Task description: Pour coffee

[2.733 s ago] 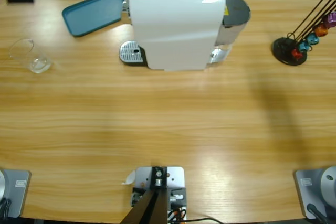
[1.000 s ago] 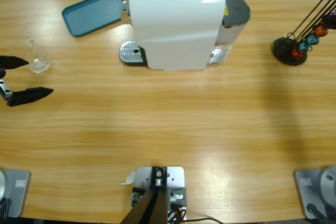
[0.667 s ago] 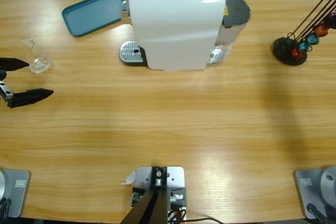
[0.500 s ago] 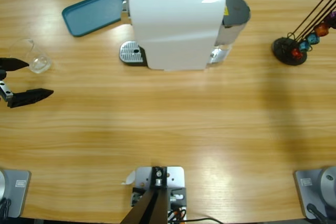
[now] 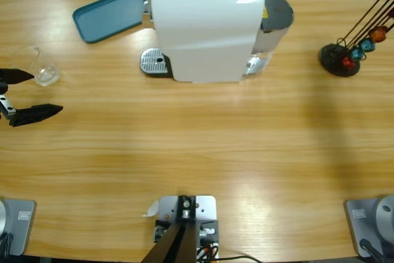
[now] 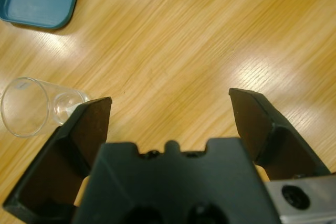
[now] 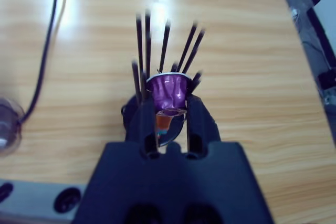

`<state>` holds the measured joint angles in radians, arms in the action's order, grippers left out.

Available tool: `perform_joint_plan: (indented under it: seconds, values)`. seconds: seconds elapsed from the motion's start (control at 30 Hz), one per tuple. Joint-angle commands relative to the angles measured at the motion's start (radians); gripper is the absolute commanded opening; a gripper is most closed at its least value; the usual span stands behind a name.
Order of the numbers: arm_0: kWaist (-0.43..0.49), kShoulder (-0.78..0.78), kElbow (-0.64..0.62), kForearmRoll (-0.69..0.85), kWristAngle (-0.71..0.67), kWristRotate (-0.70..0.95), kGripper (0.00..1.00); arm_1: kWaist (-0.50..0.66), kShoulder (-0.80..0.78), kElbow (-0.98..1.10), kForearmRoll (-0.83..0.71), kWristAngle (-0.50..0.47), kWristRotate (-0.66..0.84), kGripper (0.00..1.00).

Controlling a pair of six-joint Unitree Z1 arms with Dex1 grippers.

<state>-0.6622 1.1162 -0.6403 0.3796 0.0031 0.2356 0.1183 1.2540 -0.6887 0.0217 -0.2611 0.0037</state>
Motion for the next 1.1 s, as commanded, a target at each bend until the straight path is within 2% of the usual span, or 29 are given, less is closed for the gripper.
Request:
perform_joint_plan:
  seconds: [0.03, 0.13, 0.2, 0.3, 0.37, 0.43, 0.53, 0.63, 0.7, 0.9, 1.1]
  values:
    - [-0.008, -0.023, 0.048, -0.031, 0.015, -0.013, 0.968, 0.013, -0.070, -0.132, 0.104, -0.038, -0.004, 0.089]
    - [-0.008, -0.023, 0.049, -0.031, 0.015, -0.014, 0.968, 0.044, -0.118, -0.176, 0.158, -0.021, -0.005, 0.094]
    - [-0.008, -0.024, 0.050, -0.031, 0.012, -0.013, 0.968, 0.089, -0.159, -0.199, 0.204, 0.101, -0.042, 0.094]
    - [-0.008, -0.043, 0.048, -0.031, 0.005, -0.013, 0.968, 0.183, -0.169, -0.230, 0.302, 0.346, -0.157, 0.089]
    - [-0.008, -0.065, 0.045, -0.030, -0.002, -0.013, 0.968, 0.274, -0.176, -0.246, 0.358, 0.448, -0.221, 0.089]
    - [-0.008, -0.097, 0.041, -0.027, -0.013, -0.014, 0.967, 0.370, -0.174, -0.269, 0.388, 0.500, -0.269, 0.089]
    - [-0.009, -0.112, 0.033, 0.012, -0.065, -0.024, 0.964, 0.535, -0.119, -0.323, 0.389, 0.515, -0.380, 0.085]
    - [-0.010, -0.086, 0.022, 0.038, -0.084, -0.019, 0.964, 0.663, 0.032, -0.418, 0.386, 0.519, -0.442, 0.085]
    - [-0.010, -0.082, 0.022, 0.042, -0.084, -0.018, 0.964, 0.707, 0.138, -0.499, 0.380, 0.533, -0.458, 0.085]
    - [-0.010, -0.102, 0.040, 0.035, -0.084, -0.019, 0.964, 0.751, 0.416, -0.758, 0.380, 0.564, -0.486, 0.088]
    - [-0.010, -0.102, 0.049, 0.025, -0.083, -0.019, 0.964, 0.739, 0.542, -0.893, 0.363, 0.514, -0.487, 0.089]
